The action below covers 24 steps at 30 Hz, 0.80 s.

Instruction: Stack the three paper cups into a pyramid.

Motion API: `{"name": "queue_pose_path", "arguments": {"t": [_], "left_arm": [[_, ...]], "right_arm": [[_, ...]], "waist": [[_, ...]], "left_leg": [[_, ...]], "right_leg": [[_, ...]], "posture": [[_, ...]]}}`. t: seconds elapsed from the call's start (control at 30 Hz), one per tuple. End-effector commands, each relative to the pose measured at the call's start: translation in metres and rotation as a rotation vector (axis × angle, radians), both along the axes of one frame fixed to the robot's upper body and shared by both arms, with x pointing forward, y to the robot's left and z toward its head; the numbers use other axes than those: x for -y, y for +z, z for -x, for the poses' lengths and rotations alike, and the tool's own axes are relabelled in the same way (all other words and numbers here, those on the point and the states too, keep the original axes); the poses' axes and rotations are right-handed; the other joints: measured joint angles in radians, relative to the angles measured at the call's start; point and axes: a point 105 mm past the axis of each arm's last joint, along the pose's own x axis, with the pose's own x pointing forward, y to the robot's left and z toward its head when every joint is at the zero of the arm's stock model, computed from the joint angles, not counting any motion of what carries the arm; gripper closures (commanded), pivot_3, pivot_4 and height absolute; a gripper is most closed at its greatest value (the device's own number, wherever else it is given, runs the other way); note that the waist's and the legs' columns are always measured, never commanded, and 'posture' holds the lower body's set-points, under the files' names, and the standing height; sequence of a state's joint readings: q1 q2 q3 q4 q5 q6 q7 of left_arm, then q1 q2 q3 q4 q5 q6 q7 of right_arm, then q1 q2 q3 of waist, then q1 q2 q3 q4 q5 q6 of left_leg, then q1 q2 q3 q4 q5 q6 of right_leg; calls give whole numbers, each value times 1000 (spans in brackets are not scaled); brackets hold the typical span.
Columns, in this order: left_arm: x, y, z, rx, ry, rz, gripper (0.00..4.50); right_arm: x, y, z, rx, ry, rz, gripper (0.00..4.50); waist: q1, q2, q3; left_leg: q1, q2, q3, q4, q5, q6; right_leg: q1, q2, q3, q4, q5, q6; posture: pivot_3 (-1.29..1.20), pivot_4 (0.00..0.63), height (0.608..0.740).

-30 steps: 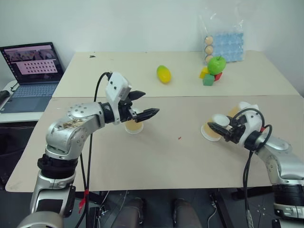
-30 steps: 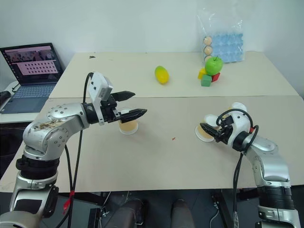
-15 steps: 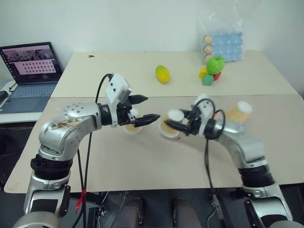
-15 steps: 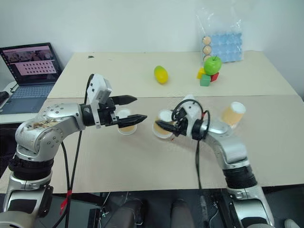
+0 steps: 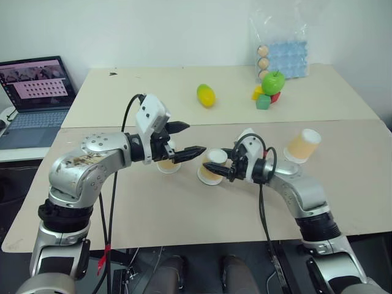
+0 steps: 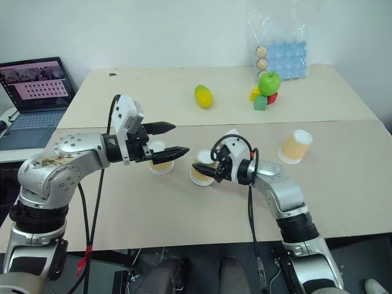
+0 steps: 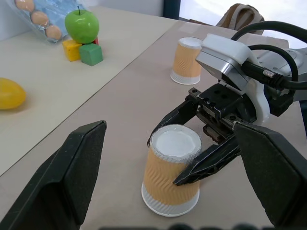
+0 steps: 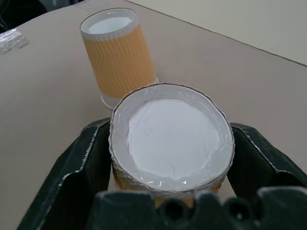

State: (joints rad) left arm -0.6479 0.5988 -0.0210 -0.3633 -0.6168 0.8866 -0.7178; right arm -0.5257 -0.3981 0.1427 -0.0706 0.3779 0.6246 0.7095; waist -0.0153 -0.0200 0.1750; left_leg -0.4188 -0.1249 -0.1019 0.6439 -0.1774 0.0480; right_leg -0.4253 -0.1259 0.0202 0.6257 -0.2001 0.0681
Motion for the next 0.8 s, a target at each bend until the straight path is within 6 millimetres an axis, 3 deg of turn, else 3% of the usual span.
{"name": "queue_pose_path", "arguments": {"t": [0.03, 0.2, 0.37, 0.43, 0.5, 0.57, 0.73, 0.8], "left_arm": [[2, 11, 3, 63, -4, 13, 0], [3, 11, 3, 58, -11, 24, 0], [5, 10, 6, 45, -27, 28, 0], [4, 10, 6, 43, -27, 30, 0], [3, 9, 5, 39, -27, 32, 0], [4, 9, 5, 36, -32, 34, 0], [8, 8, 9, 32, -60, 38, 0], [10, 9, 11, 30, -78, 32, 0]], "right_arm": [[0, 15, 1, 33, -12, -40, 23], [4, 27, 5, 50, 0, -51, 23], [30, 59, 16, 81, 35, -71, 23], [48, 83, 27, 83, 66, -129, 23], [79, 115, 40, 127, 55, -176, 23], [116, 126, 35, 170, -89, -161, 23], [220, 90, 14, 215, -605, 83, 23], [246, 73, 16, 207, -726, 119, 23]], "waist": [[1, 0, 0], [1, 0, 0], [5, 0, 0], [5, 0, 0], [7, 1, 1], [11, 0, 1], [21, -2, -1], [21, -1, 0]], "left_leg": [[0, 0, 0, 0, 0, 0], [0, 0, 0, 0, 0, 0], [0, 0, 0, 0, -1, -1], [0, 0, 0, 0, -1, -1], [-1, 0, 0, 0, -2, -3], [-1, 0, 0, 0, -1, -2], [0, 0, 0, 0, -2, -3], [0, 0, 2, 0, -2, -3]], "right_leg": [[0, 0, 0, 0, 0, 0], [0, 0, 0, 0, 0, 0], [0, 0, 0, -1, 0, 0], [1, 0, 0, -1, 0, 0], [0, 0, 0, -1, 0, 0], [1, 0, 0, -1, 0, 0], [3, -1, -2, -3, -1, 1], [3, -2, -1, -2, -1, 2]], "posture": [[0, 150, 740], [0, 150, 740], [0, 150, 740], [0, 150, 740], [0, 150, 740], [0, 150, 740], [0, 150, 740], [0, 150, 740]]}}
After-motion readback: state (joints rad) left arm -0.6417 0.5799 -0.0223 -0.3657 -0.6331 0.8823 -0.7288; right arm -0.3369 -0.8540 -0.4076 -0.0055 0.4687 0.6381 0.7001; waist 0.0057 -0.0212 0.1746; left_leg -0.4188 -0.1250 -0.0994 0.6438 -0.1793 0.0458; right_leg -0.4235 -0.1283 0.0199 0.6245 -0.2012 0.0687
